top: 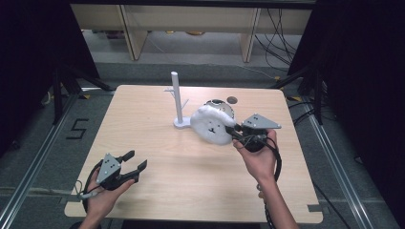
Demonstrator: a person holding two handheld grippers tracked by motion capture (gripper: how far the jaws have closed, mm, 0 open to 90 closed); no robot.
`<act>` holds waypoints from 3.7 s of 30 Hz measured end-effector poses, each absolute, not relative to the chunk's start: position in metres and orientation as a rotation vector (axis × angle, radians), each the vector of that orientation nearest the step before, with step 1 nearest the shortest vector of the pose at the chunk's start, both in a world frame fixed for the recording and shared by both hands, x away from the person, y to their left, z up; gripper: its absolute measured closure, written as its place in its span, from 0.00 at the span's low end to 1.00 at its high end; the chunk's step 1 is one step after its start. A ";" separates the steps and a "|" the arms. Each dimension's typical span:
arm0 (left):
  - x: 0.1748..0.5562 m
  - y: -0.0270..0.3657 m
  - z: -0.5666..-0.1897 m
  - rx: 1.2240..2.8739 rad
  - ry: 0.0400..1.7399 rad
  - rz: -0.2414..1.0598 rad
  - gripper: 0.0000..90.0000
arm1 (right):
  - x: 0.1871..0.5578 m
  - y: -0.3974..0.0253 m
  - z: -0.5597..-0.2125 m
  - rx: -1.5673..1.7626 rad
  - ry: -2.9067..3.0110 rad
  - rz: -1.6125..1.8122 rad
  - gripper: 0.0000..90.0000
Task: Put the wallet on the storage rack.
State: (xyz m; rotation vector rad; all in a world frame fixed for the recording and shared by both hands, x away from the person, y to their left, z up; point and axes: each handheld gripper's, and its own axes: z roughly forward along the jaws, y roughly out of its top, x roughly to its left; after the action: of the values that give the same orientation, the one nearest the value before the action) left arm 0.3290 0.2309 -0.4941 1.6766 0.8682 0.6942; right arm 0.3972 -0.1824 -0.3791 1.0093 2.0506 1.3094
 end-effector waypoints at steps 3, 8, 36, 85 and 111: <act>0.328 0.230 -0.496 1.681 0.858 0.696 0.43 | 0.398 -0.184 -0.378 1.021 2.037 1.313 0.85; 0.328 0.229 -0.500 1.670 0.855 0.687 0.42 | 0.402 -0.190 -0.373 1.034 2.023 1.291 0.85; 0.326 0.231 -0.504 1.658 0.857 0.688 0.42 | 0.447 -0.207 -0.362 1.055 2.034 1.143 0.85; 0.326 0.230 -0.507 1.667 0.854 0.677 0.42 | 0.485 -0.180 -0.377 1.158 2.197 0.862 0.84; 0.327 0.229 -0.508 1.662 0.847 0.664 0.42 | 0.521 -0.153 -0.387 1.118 2.205 0.657 0.74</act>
State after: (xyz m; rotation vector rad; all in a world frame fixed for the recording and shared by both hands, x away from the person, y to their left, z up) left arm 0.3266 0.2291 -0.5084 1.6625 0.8470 0.6636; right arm 0.5212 -0.1534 -0.3867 1.1177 2.2050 0.6567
